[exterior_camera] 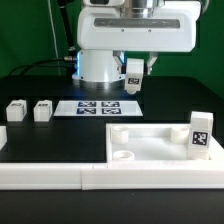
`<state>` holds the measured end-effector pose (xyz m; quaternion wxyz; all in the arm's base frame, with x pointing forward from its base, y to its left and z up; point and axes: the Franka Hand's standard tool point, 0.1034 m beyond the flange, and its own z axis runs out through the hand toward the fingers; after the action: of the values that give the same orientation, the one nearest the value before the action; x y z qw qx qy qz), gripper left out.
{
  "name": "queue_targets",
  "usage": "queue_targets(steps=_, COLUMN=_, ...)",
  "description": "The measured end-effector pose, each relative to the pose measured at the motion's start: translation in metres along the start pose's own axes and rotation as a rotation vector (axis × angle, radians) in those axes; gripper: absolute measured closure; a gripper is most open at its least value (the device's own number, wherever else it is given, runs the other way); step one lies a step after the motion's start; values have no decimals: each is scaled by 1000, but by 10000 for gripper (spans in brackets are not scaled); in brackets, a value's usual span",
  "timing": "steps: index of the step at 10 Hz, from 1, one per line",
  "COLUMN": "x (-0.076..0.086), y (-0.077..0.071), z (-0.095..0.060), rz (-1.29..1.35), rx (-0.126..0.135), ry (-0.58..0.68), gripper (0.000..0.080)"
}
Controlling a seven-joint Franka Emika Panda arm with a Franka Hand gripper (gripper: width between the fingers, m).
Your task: Assemble square table
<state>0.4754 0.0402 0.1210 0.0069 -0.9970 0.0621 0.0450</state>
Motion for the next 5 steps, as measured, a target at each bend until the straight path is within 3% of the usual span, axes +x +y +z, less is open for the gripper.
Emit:
queue_targets(steps=2, x=11, y=-1, z=-2, rz=-12, rx=17, ry=175, gripper=509)
queue_targets(steps=3, x=26, y=9, z=-12, rz=-39, rx=19, ry=231, gripper=509)
queue_targets(steps=5, x=79, y=32, z=-27, rz=-42, rx=9, ry=382, gripper=509)
